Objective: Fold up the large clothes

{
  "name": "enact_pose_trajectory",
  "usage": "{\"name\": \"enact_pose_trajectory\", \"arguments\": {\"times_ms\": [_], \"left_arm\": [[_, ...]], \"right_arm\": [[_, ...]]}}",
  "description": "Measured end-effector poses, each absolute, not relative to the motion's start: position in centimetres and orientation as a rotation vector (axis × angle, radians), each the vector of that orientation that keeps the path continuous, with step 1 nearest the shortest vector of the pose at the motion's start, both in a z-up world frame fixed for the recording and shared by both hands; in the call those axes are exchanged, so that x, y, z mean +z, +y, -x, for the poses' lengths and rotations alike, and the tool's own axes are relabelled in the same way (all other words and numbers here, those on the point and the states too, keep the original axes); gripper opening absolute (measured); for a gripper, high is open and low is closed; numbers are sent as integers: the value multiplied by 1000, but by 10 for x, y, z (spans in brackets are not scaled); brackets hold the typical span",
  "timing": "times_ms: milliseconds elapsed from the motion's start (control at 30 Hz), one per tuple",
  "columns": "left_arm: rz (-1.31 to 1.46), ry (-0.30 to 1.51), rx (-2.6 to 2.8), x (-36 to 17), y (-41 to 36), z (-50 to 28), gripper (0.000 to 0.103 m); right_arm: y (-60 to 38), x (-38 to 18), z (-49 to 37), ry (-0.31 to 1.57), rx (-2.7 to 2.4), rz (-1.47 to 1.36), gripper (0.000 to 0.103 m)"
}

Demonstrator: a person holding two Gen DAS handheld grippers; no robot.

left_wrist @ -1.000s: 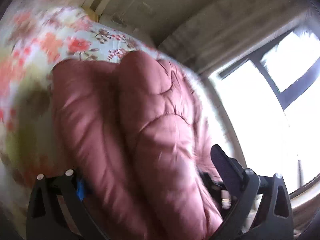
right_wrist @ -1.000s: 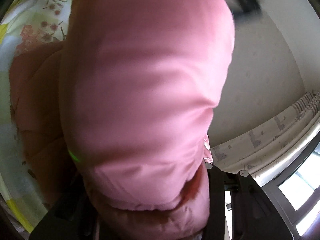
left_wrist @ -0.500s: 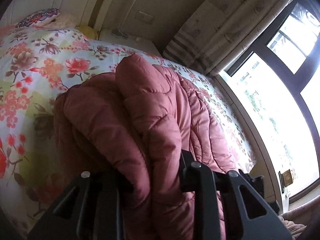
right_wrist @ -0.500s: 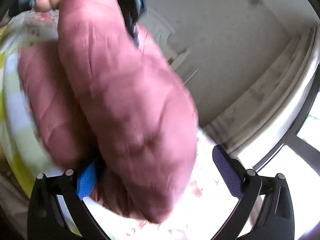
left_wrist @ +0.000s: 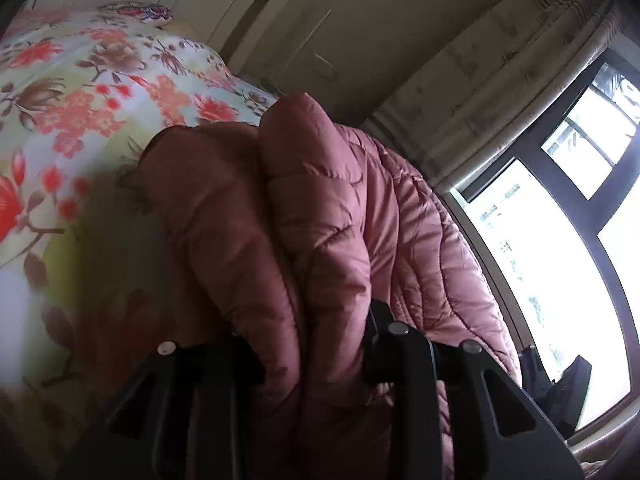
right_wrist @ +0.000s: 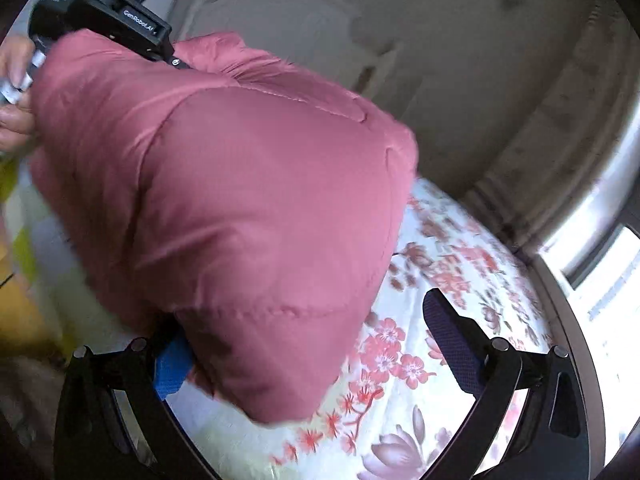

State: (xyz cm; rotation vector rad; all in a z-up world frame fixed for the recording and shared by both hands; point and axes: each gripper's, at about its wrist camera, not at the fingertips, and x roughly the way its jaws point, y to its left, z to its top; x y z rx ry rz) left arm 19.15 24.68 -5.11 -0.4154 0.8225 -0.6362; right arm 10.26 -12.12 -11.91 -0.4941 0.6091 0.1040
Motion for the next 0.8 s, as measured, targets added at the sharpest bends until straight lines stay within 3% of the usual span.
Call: {"name": "enact_pose_trajectory", "arguments": {"times_ms": [133, 333, 400, 433, 467, 500, 600, 800], "left_arm": [[412, 807, -631, -52, 245, -190, 33], [431, 772, -625, -51, 246, -179, 35], [413, 769, -606, -49, 246, -179, 45], [399, 768, -585, -45, 247, -177, 51], [387, 764, -559, -38, 252, -170, 64], [371, 759, -518, -27, 256, -166, 66], [300, 631, -385, 24, 264, -142, 66], [92, 478, -457, 110, 199, -127, 67]], "right_arm": [[-133, -87, -75, 653, 309, 444, 98], [-132, -8, -68, 449, 444, 50, 98], [-105, -5, -76, 447, 401, 23, 98], [-95, -11, -84, 463, 401, 34, 98], [-74, -31, -99, 535, 405, 122, 98], [-54, -55, -107, 618, 391, 218, 99], [-28, -98, -96, 540, 288, 447, 99], [-31, -96, -99, 544, 293, 427, 99]]}}
